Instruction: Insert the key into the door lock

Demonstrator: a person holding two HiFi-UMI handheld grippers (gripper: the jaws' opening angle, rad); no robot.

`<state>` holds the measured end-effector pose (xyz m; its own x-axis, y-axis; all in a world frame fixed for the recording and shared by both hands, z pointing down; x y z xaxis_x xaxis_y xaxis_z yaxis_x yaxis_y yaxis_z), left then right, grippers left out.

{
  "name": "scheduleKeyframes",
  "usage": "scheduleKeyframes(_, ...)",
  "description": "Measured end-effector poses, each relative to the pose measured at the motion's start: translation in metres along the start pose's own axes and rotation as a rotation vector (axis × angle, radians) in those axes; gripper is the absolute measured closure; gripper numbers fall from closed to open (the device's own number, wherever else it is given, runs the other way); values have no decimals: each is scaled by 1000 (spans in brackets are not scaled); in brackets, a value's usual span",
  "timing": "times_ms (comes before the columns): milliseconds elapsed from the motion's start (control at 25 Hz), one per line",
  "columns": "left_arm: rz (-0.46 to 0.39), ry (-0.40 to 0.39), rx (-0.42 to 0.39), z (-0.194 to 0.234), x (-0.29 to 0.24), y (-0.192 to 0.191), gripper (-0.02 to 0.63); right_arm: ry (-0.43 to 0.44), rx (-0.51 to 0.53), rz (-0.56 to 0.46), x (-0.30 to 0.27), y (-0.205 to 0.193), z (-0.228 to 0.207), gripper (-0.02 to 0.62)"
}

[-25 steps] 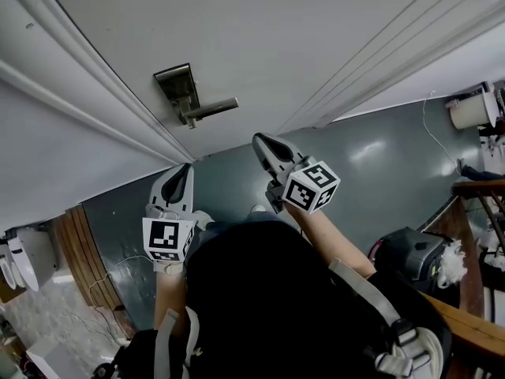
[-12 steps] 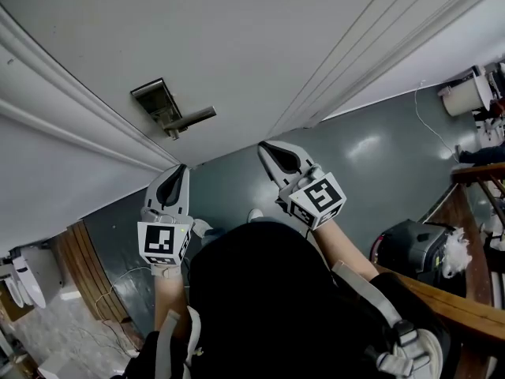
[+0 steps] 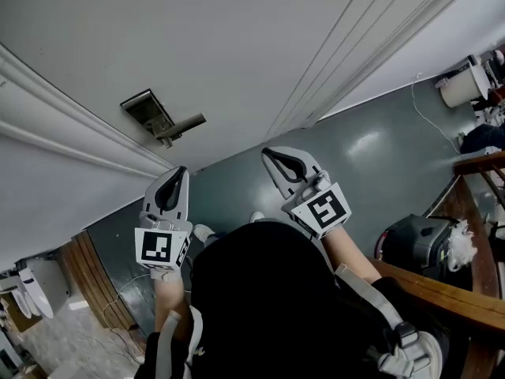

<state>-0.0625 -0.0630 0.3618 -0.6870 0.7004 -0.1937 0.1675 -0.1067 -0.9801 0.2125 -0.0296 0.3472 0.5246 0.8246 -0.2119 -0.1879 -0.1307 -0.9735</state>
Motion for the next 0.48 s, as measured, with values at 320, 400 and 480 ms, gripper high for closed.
scheduleKeyframes(320, -20, -34, 4, -4, -8, 4, 598, -46, 44, 16, 3, -3, -2, 580)
scheduleKeyframes(400, -16, -37, 2, -5, -8, 5, 598, -55, 47, 21, 3, -4, -3, 580)
scheduleKeyframes(480, -15, -37, 4, -6, -8, 5, 598, -60, 43, 28, 3, -5, -3, 580)
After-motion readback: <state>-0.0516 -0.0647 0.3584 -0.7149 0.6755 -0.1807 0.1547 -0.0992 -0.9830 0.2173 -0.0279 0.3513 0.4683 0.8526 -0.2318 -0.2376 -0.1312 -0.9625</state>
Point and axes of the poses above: the fingertips, and each gripper's own axes: x backward along the fingers, z to its left, y out of its top, the point moved 10 cm from there along x, backward along the fingers, and after that the axes turned 3 degrees about z, right-handed, at the moved point
